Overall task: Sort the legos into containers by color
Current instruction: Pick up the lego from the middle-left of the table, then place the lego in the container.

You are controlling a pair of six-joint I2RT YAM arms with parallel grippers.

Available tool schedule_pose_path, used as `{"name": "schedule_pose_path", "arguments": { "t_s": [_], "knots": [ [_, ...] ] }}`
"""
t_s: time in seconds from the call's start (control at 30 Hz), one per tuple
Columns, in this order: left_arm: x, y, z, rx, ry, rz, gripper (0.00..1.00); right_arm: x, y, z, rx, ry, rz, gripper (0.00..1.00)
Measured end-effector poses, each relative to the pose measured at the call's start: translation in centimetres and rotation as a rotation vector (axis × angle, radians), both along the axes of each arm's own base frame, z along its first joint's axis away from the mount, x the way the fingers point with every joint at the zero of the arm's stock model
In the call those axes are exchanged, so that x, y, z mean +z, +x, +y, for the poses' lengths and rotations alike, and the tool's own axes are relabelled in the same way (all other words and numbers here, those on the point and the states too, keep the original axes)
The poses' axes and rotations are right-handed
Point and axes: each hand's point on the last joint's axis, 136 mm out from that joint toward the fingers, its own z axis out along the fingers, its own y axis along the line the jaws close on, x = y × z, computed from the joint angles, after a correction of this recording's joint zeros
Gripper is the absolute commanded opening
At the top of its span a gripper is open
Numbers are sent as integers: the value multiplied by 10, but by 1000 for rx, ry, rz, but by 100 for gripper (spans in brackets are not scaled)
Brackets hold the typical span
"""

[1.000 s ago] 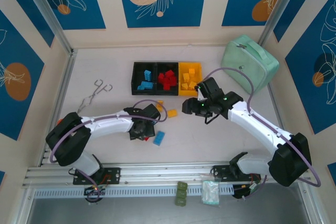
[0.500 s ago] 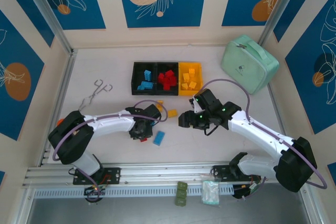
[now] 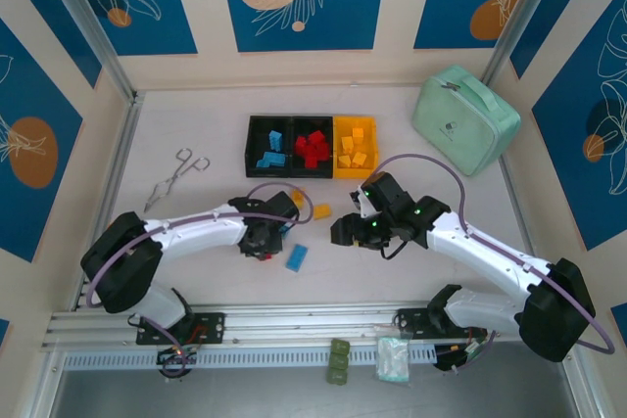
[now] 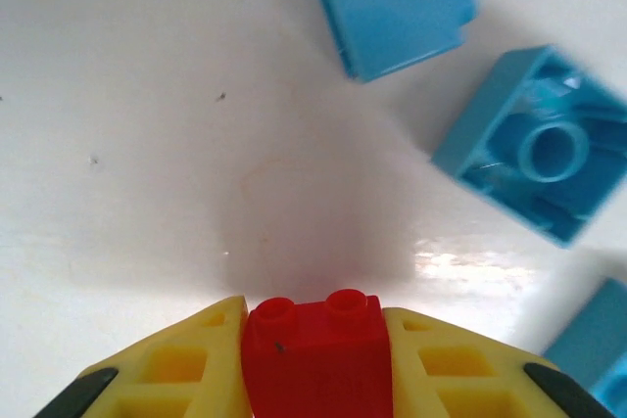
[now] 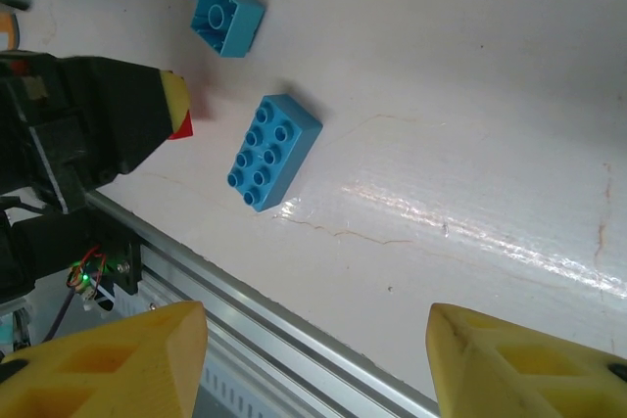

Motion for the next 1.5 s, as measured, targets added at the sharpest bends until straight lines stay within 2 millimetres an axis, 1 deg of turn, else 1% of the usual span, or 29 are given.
{"name": "schedule_pose_path", "arguments": {
  "t_s": [0.1,0.23,0.37,0.47,0.6,0.83,1.0,1.1,1.2,1.27,1.37,1.43,1.47,1.5],
  "knots": [
    [20,14,-8,-23,-17,-41,22,2,0,0,-1,7,-8,62],
    [51,38,-22,-57,-48,-105,22,8,1,-2,-8,22,-26,62],
    [81,72,-36,-82,-68,-170,22,12,3,-7,-27,38,-47,62],
    [95,100,-49,-105,-72,-204,22,14,4,-13,-53,49,-59,62],
    [104,139,-69,-138,-71,-236,22,14,10,-20,-91,55,-68,62],
    [106,205,-98,-174,-74,-272,22,14,22,-30,-164,51,-71,62],
    [97,250,-111,-172,-94,-284,22,11,24,-34,-188,41,-65,62],
    [93,273,-119,-170,-118,-293,23,10,25,-35,-199,37,-61,62],
    [87,288,-124,-170,-135,-295,24,9,25,-37,-212,30,-56,62],
    [83,296,-127,-167,-147,-296,26,9,26,-37,-218,28,-55,62],
    [76,301,-132,-171,-172,-286,30,9,26,-38,-224,25,-54,62],
    [70,303,-134,-175,-185,-276,38,8,26,-38,-226,24,-51,62],
    [67,303,-135,-176,-190,-269,45,8,26,-38,-228,24,-50,62],
    [67,304,-136,-181,-192,-267,48,8,26,-38,-230,24,-49,62]
  ]
}}
